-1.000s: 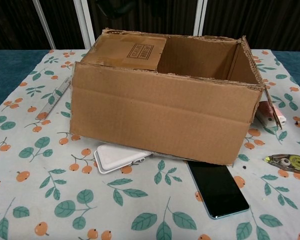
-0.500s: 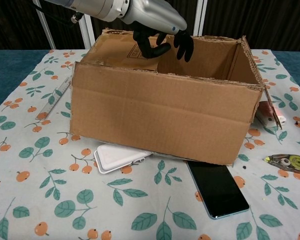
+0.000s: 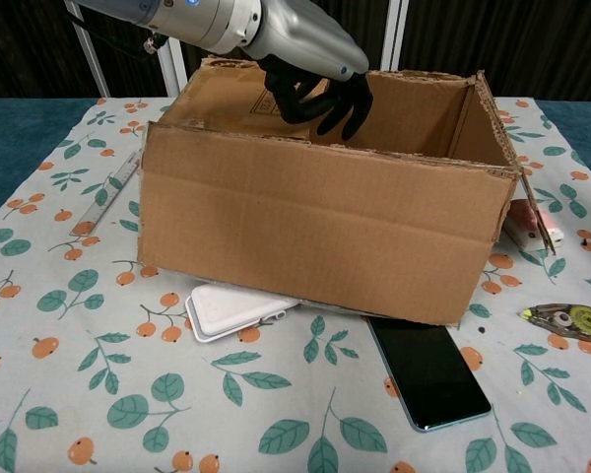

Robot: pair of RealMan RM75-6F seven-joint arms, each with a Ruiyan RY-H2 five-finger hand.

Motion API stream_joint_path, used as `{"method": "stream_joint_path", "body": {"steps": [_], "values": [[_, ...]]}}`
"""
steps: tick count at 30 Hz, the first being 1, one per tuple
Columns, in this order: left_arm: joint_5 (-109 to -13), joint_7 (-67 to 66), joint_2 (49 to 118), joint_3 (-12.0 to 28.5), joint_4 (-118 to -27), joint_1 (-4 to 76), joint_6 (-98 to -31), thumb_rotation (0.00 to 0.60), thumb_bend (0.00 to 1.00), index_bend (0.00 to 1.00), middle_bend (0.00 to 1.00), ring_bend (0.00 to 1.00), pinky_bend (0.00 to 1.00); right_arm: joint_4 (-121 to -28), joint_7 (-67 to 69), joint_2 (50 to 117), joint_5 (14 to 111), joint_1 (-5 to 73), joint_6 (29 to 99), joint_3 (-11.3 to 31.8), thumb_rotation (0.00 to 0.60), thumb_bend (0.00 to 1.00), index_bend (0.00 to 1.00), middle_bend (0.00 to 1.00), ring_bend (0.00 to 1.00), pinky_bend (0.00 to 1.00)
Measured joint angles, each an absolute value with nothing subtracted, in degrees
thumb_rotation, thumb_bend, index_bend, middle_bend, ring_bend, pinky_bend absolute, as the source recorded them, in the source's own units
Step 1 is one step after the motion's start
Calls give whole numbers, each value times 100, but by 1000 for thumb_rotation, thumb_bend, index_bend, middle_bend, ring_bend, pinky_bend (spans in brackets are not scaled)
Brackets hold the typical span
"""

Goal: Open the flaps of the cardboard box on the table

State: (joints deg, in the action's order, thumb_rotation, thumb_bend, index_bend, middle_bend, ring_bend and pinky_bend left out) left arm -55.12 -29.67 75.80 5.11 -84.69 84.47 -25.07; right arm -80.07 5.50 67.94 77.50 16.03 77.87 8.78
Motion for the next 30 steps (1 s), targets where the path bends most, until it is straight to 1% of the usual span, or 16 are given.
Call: {"method": "stream_joint_path", "body": {"steps": [4, 10, 18, 30], "values": [[-5605, -2974, 7513, 479, -8591, 8458, -2638, 600, 852, 421, 526, 412, 487, -8013, 563, 6799, 7769, 1596, 7789, 893, 600, 509, 91, 28, 78, 232], [-5714, -2926, 7302, 482, -8747, 8478, -2783, 600, 854, 440, 553, 436, 502, -8020, 574, 6808, 7802, 1584, 7782, 904, 600, 512, 101, 28, 78, 232], [-5791, -2848, 6980, 495, -8936, 8463, -2923, 600, 855, 443, 562, 452, 512, -8030, 594, 6824, 7831, 1567, 7782, 922, 600, 519, 108, 27, 78, 232], [-5961, -2731, 6180, 594, -9430, 8340, -3172, 600, 855, 442, 563, 453, 512, -8047, 636, 6853, 7854, 1548, 7727, 912, 600, 521, 115, 28, 78, 232]]}}
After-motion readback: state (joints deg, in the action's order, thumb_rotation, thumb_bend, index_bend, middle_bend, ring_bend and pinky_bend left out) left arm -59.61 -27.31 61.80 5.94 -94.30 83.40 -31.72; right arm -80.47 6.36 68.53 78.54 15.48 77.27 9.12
